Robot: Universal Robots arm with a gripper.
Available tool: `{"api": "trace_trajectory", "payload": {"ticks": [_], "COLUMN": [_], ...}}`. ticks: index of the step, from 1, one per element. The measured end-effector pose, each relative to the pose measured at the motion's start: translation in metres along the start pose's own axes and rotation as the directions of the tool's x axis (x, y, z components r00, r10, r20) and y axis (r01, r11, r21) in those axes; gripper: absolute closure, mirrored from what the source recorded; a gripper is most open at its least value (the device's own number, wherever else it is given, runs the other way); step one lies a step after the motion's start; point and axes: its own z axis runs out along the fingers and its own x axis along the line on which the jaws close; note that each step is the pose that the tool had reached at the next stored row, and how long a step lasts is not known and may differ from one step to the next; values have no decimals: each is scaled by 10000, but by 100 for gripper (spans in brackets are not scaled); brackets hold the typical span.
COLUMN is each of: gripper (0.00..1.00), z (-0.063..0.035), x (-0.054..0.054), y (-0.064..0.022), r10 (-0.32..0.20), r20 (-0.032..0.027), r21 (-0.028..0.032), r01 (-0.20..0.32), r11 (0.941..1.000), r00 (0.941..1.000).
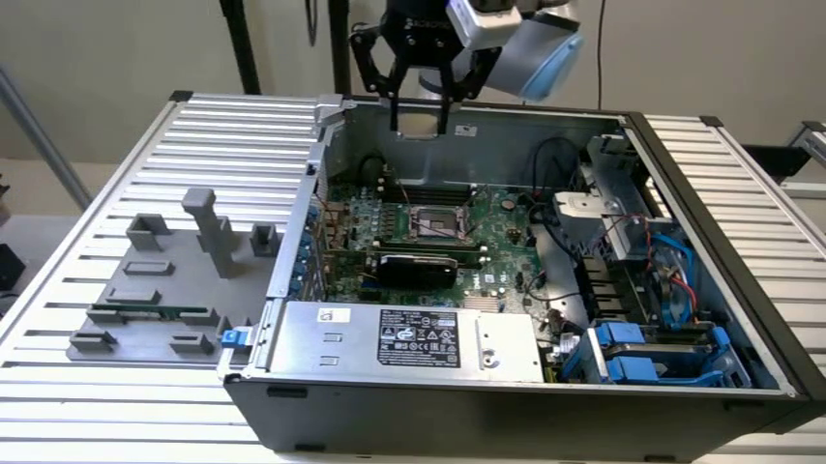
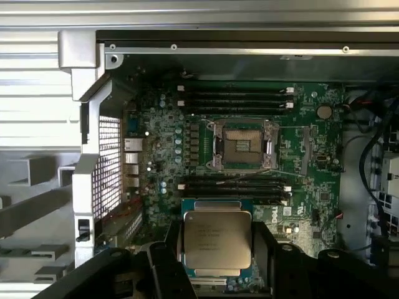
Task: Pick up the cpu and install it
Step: 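Pick up the cpu and move it towards the insertion slot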
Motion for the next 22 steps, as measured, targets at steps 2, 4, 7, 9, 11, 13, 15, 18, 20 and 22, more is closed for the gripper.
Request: {"api": "trace_trajectory", "payload": {"ticks": [2, 4, 7, 9, 11, 13, 15, 18, 20, 22], "gripper": [45, 45, 45, 45, 45, 45, 45, 45, 45, 45], "z": [35, 71, 123, 157, 192, 229, 264, 319, 355, 393], "x": [-90, -181, -316, -394, -448, -479, -486, -486, -486, -486], "y": [49, 100, 171, 212, 248, 287, 314, 342, 358, 368], "r10": [-1, 1, -1, -1, -1, -1, 0, 0, -1, -1], "r20": [1, 0, 0, 1, 1, 0, 0, 0, 0, 2], "r21": [1, 4, 6, 5, 5, 5, 6, 6, 5, 4], "r01": [1, -1, 1, 1, 1, 1, 0, 0, 1, 1], "r11": [10000, 10000, 10000, 10000, 10000, 10000, 10000, 10000, 10000, 10000], "r00": [10000, 10000, 10000, 10000, 10000, 10000, 10000, 10000, 10000, 10000]}}
